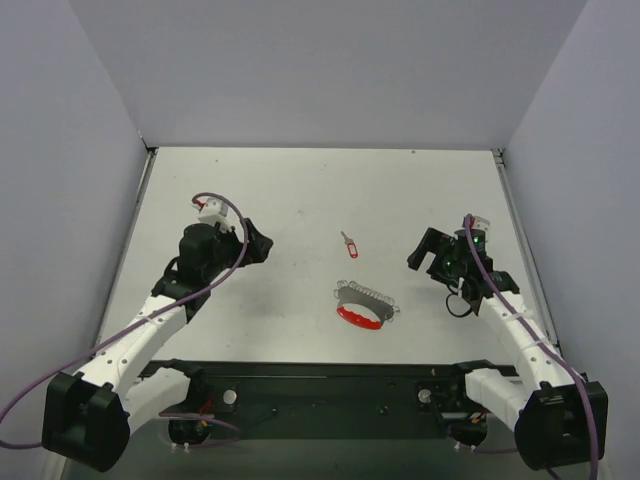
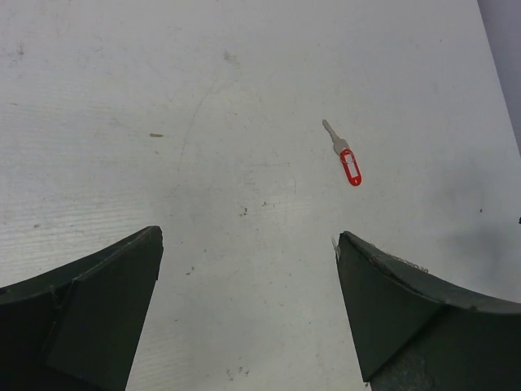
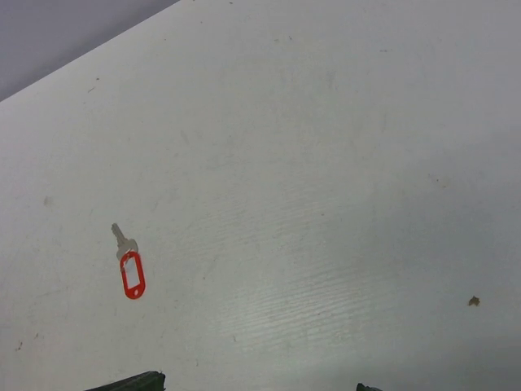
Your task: Put the keys on the keyring
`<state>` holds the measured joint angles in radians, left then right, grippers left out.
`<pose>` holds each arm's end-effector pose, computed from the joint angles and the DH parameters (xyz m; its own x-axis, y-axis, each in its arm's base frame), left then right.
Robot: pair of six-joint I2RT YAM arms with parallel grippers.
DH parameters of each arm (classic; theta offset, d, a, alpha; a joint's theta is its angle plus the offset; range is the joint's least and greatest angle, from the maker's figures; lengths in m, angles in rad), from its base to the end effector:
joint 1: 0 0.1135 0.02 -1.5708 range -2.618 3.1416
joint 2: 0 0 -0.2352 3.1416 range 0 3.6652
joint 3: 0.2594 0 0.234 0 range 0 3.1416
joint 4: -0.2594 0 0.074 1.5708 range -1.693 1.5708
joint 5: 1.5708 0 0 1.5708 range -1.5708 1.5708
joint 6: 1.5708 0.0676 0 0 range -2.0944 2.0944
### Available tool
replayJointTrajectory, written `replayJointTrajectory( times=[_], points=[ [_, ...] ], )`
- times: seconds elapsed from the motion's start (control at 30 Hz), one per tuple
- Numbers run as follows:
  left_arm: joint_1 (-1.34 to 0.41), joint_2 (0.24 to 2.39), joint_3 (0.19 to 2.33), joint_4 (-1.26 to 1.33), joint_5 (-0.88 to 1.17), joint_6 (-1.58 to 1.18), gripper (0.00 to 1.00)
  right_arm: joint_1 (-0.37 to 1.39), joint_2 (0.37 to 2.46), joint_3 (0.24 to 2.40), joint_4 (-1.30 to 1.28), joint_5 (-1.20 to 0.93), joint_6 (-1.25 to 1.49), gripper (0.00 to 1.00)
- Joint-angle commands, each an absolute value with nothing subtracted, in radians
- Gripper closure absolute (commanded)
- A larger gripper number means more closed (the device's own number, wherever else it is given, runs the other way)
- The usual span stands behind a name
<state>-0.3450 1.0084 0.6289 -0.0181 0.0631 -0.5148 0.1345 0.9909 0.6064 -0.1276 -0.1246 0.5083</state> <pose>0.2407 -0.0910 0.2297 -0.5103 -0.3388 -0.7905 0.1620 0.8648 -0.4752 0.2429 0.0413 0.2119 -0.5412 0.4141 -0.7319 0.0263 0.8783 0.4775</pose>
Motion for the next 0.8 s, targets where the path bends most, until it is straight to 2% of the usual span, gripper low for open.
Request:
replayJointTrajectory(
  times=[0.0, 0.1, 0.17, 0.27, 0.63, 0.77],
  points=[
    [-0.337, 0.994, 0.64, 0.054, 0.034, -0.579, 0.02, 0.14, 0.979, 0.643, -0.144, -0.13, 0.506, 0.01],
    [-0.327, 1.002, 0.631, 0.061, 0.101, -0.606, 0.03, 0.141, 0.992, 0.661, -0.146, -0.143, 0.505, 0.01],
    [-0.31, 0.997, 0.583, 0.161, 0.214, -0.609, 0.03, 0.143, 1.003, 0.676, -0.156, -0.158, 0.502, 0.01],
    [-0.31, 1.021, 0.554, 0.25, 0.247, -0.672, 0.02, 0.15, 1.015, 0.69, -0.169, -0.166, 0.488, 0.0],
    [-0.511, 1.435, 0.876, -0.087, 0.224, -0.58, 0.03, 0.201, 1.049, 0.698, -0.195, -0.21, 0.509, 0.0],
    [-0.598, 1.574, 0.931, -0.098, 0.276, -0.597, 0.1, 0.206, 1.068, 0.706, -0.218, -0.256, 0.525, 0.02]
  ],
)
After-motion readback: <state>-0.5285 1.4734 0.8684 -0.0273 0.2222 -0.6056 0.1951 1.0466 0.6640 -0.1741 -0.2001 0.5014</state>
